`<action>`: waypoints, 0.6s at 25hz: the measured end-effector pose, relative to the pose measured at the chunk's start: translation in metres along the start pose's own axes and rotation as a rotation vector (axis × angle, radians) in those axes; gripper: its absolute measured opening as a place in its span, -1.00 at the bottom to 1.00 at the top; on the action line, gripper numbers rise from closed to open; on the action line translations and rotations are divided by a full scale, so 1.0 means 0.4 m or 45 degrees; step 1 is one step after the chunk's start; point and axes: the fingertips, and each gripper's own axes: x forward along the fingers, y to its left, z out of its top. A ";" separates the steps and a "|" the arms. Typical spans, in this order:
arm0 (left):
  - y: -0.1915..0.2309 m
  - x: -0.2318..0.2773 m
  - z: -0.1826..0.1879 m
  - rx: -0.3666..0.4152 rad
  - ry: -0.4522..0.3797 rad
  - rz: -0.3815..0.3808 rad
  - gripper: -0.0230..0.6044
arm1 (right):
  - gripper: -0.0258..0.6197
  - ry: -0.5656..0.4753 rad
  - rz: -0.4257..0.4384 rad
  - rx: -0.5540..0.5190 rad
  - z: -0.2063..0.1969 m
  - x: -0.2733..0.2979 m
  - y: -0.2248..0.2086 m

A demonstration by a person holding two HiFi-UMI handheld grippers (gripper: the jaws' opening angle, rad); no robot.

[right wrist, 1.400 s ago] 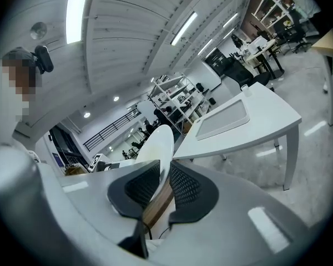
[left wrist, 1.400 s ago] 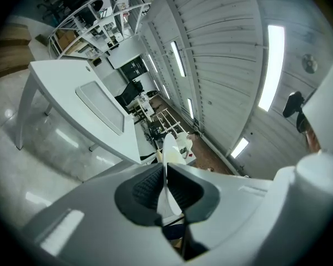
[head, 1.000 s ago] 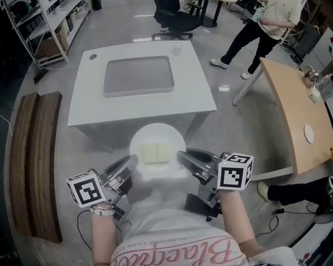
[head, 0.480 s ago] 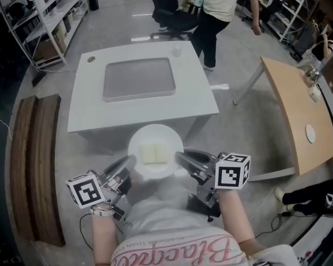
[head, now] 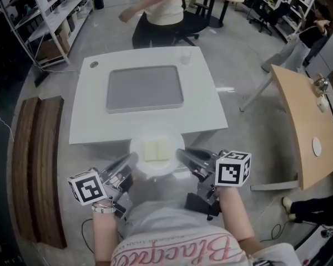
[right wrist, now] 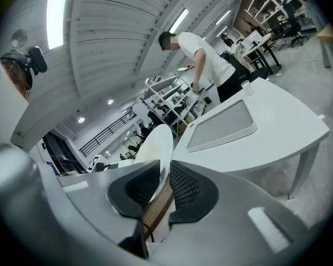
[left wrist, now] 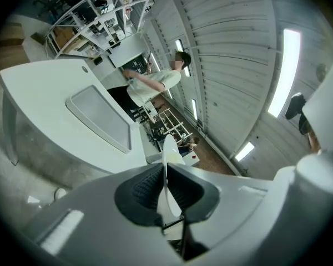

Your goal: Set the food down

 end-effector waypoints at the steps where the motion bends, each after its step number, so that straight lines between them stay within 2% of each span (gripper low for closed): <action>1: 0.008 0.005 0.010 0.000 0.002 0.007 -0.86 | -0.76 0.004 0.000 0.003 0.008 0.010 -0.006; 5: 0.048 0.038 0.041 -0.021 0.012 0.032 -0.86 | -0.74 0.026 -0.008 0.001 0.034 0.040 -0.046; 15: 0.159 0.191 0.210 -0.019 0.021 0.094 -0.86 | -0.73 0.116 -0.021 0.043 0.187 0.179 -0.194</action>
